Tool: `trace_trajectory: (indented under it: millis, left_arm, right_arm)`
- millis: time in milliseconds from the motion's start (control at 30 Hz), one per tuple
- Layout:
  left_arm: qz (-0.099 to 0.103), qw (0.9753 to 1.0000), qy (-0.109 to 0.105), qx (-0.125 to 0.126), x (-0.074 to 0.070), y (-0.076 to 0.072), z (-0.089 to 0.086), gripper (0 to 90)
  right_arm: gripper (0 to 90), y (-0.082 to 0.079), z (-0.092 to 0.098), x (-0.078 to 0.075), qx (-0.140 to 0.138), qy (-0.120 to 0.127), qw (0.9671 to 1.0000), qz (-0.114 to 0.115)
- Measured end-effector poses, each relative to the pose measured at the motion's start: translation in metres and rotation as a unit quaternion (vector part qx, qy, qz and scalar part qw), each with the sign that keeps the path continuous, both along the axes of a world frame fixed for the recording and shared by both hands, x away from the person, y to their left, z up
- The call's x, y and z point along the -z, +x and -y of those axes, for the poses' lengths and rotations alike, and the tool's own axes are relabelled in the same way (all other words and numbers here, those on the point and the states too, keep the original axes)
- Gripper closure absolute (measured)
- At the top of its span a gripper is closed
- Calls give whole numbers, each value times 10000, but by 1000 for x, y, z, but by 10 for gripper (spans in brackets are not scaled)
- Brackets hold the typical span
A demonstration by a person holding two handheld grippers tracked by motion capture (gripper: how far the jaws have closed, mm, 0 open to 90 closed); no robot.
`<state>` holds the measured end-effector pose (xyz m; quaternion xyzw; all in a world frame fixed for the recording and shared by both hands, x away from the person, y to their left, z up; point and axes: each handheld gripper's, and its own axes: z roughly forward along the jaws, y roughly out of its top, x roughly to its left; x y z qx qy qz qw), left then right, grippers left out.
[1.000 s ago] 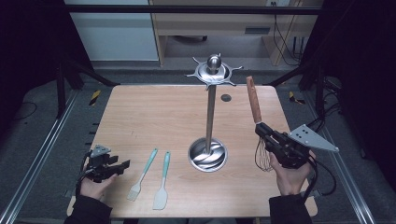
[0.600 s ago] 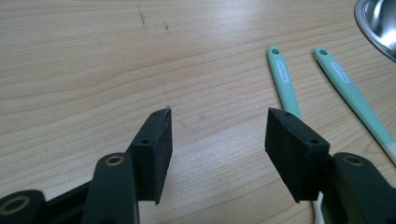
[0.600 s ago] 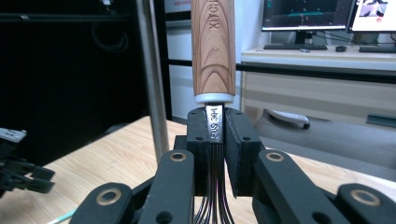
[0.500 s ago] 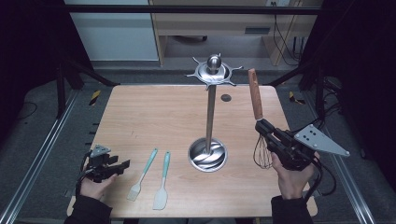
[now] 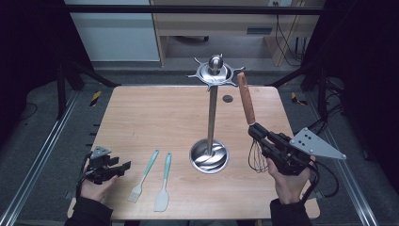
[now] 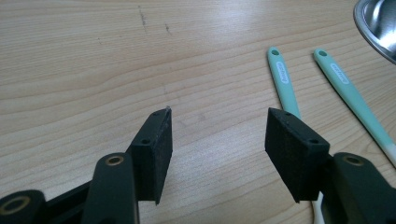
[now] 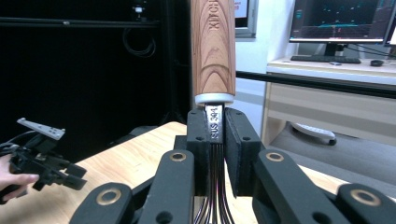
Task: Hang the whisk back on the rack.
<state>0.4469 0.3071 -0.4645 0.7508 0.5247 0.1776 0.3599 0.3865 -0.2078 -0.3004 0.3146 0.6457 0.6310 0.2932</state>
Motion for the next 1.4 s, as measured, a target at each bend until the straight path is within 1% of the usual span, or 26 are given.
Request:
trace_trajectory:
  millis: [267, 300, 333, 367, 567, 633, 1233, 1400]
  left_arm:
    - [-4, 10000, 14, -4, 0, 0, 0, 413]
    - [-4, 10000, 14, -8, 0, 0, 0, 413]
    - [-3, 10000, 12, -13, 0, 0, 0, 413]
    - [-2, 10000, 8, -15, 0, 0, 0, 413]
    - [2, 10000, 17, 1, 0, 0, 0, 414]
    - [0, 10000, 17, 3, 0, 0, 0, 414]
    - [-1, 10000, 29, 8, 0, 0, 1, 413]
    - [-15, 10000, 60, 18, 1, 1, 1, 413]
  right_arm:
    - [813, 1, 0, 2, -68, -25, 10000, -31]
    - [813, 2, 0, 3, -90, -32, 9999, -71]
    - [813, 2, -1, 4, -86, -44, 9999, -62]
    - [813, 3, -2, 6, -112, -57, 9998, -128]
    - [812, 7, -6, 10, -179, -138, 9996, -190]
    - [812, 9, -8, 13, -195, -119, 9994, -245]
    - [811, 22, -13, 24, -369, -43, 9988, -331]
    - [811, 28, -16, 25, -363, -143, 9987, -326]
